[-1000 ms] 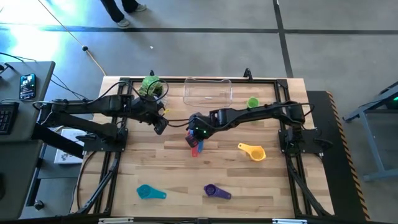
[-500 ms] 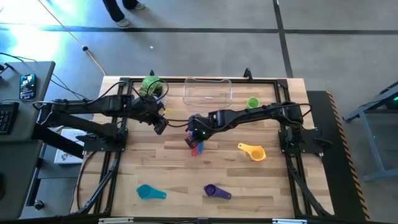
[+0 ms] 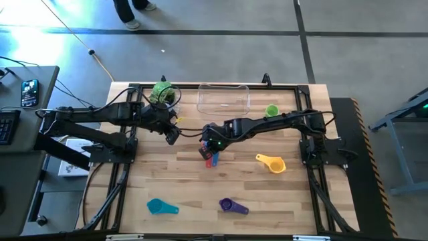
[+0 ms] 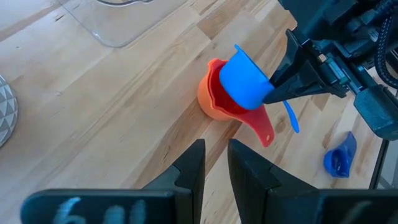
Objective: Nest measuring cups in basket
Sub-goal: Stack the blue measuring cup on top of the red measuring cup
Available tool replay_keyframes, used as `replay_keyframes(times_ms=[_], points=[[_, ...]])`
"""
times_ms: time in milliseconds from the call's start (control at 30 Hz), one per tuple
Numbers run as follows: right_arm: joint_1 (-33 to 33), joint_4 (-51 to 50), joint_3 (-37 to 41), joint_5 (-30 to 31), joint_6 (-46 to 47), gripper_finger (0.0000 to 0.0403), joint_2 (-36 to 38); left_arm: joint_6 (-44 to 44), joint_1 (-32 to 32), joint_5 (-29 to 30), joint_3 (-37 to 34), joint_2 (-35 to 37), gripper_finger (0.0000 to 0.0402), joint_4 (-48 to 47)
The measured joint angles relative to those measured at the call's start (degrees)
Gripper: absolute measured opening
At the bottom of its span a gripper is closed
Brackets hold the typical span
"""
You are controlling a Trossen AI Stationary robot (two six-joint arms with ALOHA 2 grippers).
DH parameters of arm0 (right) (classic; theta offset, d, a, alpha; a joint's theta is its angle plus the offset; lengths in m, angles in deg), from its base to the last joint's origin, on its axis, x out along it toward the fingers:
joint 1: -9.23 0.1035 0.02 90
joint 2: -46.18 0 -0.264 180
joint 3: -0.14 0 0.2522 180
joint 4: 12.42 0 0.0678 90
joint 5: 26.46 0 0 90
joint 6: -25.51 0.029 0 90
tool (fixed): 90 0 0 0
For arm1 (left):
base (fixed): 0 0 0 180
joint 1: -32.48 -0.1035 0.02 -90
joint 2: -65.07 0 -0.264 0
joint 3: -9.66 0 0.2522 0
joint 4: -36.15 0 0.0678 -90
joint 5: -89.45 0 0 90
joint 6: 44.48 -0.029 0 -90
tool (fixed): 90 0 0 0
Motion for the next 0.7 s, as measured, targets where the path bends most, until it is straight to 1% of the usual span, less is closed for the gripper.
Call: replay_keyframes(times_ms=[200, 367, 700], points=[[-0.2, 0.0, 0.0, -0.1, 0.7, 0.0012, 0.0, 0.0, 0.0, 0.0, 0.0, 0.0, 0.0060, 0.0], [-1.3, 0.0, 0.0, -3.6, 1.0, 0.0012, 0.0, -0.1, 0.0, 0.0, 0.0, 0.0, 0.0060, 0.0], [-2.0, -1.4, 0.0, -3.9, 1.8, 0.0012, 0.0, -1.1, 0.0, 0.0, 0.0, 0.0, 0.0060, 0.0]])
